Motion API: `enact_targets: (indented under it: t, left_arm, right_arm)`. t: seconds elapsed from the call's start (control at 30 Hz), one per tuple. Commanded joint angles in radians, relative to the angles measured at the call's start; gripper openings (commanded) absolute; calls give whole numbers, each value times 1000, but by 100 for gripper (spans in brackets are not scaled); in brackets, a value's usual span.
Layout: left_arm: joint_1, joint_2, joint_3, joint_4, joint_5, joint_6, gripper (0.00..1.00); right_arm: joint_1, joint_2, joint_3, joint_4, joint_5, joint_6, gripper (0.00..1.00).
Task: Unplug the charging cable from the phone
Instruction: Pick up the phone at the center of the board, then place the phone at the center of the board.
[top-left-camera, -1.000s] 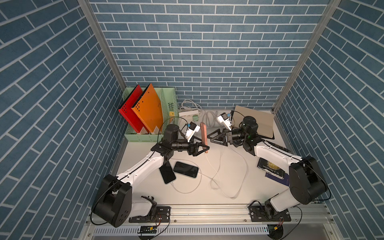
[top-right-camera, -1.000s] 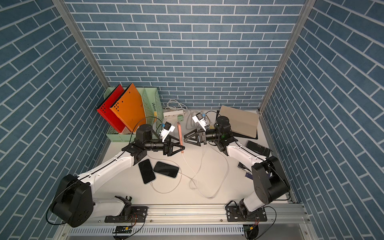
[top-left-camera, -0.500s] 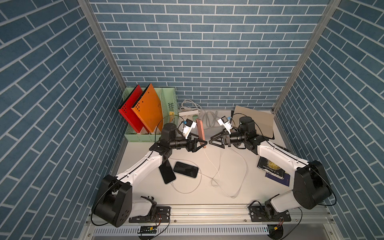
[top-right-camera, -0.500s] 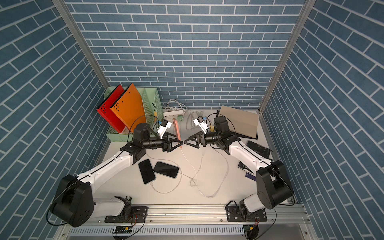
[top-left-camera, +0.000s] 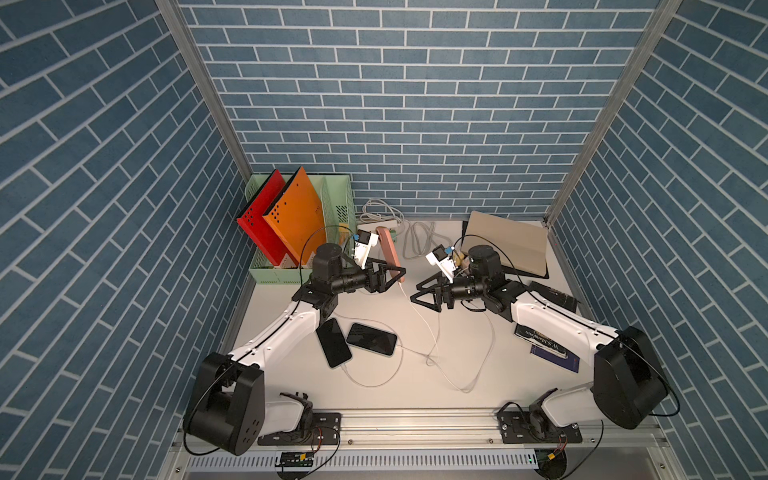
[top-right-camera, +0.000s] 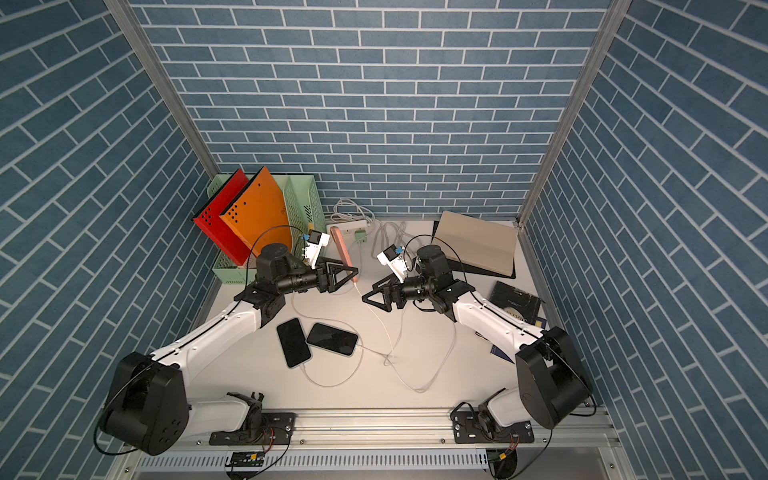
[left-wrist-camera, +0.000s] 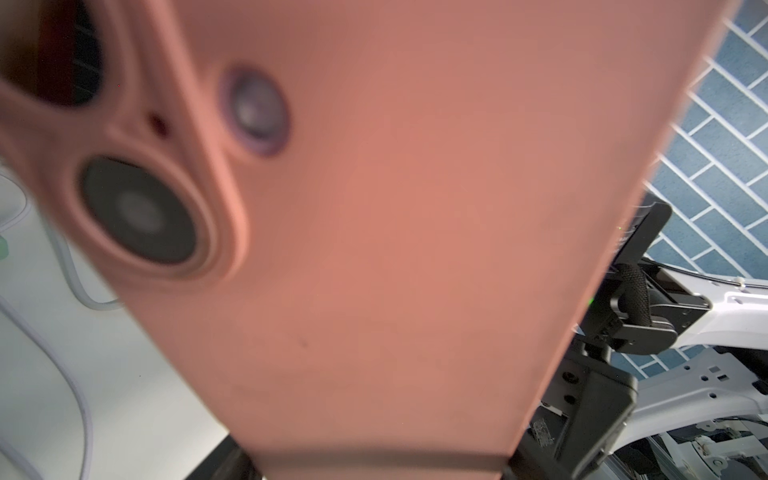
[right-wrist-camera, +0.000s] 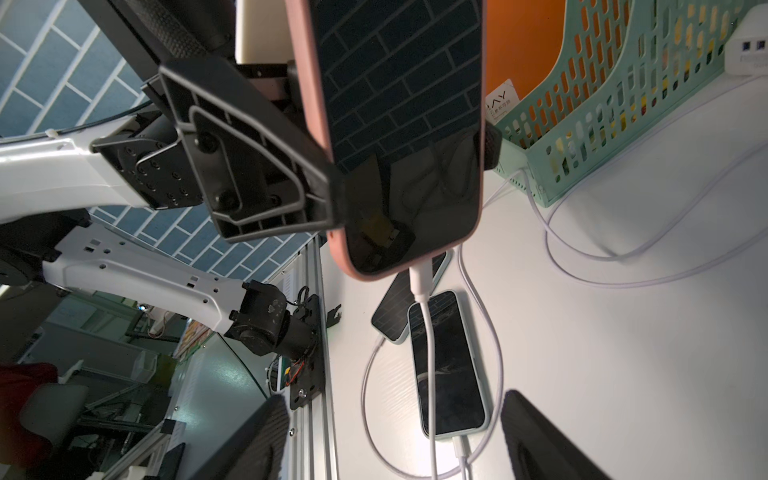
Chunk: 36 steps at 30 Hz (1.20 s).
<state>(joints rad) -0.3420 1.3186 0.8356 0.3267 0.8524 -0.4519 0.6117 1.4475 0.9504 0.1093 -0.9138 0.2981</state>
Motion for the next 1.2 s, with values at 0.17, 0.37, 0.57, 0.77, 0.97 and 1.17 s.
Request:
enact_targets:
  t: [0.17,0.37,0.57,0.77,0.97,1.17]
  left_arm:
    - [9,-37,-3,76,-4,-19,0]
    - [8,-36,-3,72,-7,-22,0]
    - [8,-36,-2,62,-7,-19,0]
    - [9,-25,0,55,2,-10,0]
    - [8,-23,-2,58,73,4,0]
    - [8,-57,-6,32,134,46,0]
  right_arm:
    - [48,68,7,47,10,-27,49]
    - [60,98,20,58,20,-27,35]
    - [60,93,21,54,44,-28,37]
    - [38,91,49,36,26,-22,47]
    - [-22,84,107,11,-96,-12,60]
    - [-60,101,198,0,-229,15,78]
